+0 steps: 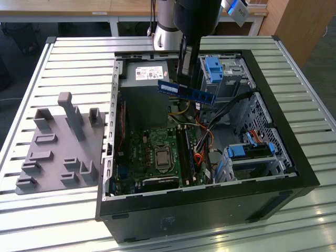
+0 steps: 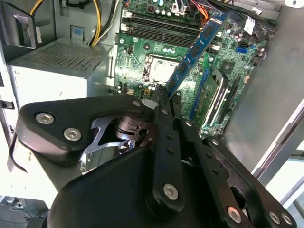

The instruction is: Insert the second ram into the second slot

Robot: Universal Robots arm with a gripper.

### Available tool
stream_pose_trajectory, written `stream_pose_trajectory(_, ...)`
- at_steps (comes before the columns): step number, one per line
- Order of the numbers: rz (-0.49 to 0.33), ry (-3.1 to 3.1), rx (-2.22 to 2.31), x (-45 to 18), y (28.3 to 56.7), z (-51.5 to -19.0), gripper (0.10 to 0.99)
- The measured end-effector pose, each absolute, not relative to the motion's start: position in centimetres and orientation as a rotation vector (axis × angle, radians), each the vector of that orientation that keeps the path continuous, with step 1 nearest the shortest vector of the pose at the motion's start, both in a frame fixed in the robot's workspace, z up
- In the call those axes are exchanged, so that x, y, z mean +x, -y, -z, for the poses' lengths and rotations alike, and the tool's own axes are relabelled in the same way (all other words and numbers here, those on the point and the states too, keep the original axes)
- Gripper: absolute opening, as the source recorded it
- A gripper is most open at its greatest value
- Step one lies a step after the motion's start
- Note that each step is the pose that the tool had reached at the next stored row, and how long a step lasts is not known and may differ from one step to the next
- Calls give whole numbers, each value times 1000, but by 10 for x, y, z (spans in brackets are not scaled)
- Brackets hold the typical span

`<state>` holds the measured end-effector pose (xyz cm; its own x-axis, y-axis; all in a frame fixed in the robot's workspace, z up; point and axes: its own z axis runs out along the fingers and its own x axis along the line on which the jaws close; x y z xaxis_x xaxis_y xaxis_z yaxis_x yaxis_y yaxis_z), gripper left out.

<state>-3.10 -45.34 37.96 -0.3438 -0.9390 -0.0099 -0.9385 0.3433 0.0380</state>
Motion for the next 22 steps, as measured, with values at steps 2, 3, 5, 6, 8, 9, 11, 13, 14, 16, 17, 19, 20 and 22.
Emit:
stream_pose_trajectory(2, 58, 2573, 1779, -31, 453, -380, 137)
stream_pose_trajectory(3, 58, 2577, 1773, -31, 453, -380, 137)
stream_pose_trajectory(5, 58, 2585, 1761, -31, 453, -380, 137)
stream_pose_trajectory(6, 58, 2589, 1755, -31, 453, -380, 137)
stream_pose_trajectory(8, 58, 2597, 1743, -31, 453, -380, 137)
stream_pose_trajectory(9, 58, 2602, 1737, -31, 453, -380, 137)
stream_pose_trajectory(11, 58, 2610, 1725, -31, 453, -380, 137)
stream_pose_trajectory(13, 58, 2618, 1713, -31, 453, -380, 137)
stream_pose_trajectory(14, 58, 2622, 1707, -31, 453, -380, 137)
stream_pose_trajectory(16, 58, 2630, 1695, -31, 453, -380, 137)
stream_pose_trajectory(17, 58, 2634, 1689, -31, 453, -380, 137)
stream_pose_trajectory(19, 58, 2642, 1677, -31, 453, -380, 137)
stream_pose_trajectory(20, 58, 2646, 1671, -31, 453, -380, 137)
stream_pose_trajectory(22, 59, 2654, 1659, -31, 453, -380, 137)
